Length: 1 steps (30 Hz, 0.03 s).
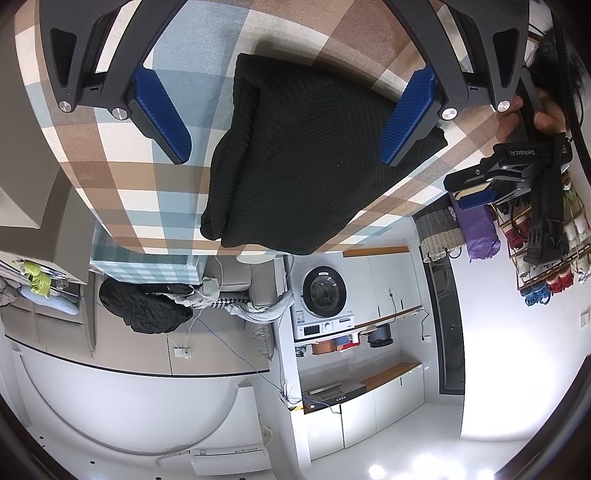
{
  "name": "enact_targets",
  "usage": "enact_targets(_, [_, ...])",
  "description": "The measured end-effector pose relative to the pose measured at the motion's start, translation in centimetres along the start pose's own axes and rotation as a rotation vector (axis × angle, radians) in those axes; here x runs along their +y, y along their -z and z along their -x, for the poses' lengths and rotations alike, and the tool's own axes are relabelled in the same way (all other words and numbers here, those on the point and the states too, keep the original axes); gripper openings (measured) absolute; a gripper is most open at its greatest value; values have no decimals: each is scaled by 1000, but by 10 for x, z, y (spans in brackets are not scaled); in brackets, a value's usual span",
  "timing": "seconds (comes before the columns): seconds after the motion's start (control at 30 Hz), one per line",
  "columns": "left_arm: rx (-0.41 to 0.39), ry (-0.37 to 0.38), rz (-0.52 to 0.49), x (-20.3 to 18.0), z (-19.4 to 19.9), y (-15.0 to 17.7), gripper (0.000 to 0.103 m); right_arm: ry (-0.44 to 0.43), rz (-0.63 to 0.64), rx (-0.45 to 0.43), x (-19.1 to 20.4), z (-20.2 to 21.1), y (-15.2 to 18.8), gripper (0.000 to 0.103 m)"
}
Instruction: Fold small clothes
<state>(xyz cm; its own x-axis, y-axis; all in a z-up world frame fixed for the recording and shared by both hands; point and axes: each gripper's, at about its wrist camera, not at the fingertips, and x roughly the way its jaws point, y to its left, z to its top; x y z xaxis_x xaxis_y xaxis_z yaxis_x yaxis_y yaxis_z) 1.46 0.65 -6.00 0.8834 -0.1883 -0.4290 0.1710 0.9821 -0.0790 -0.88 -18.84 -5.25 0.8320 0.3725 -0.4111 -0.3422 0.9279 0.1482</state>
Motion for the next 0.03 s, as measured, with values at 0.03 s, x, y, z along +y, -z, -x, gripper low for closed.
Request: enact_targets(0.03, [0,1,-1,-1,0,0,102,0,0,0,0,0,0,103])
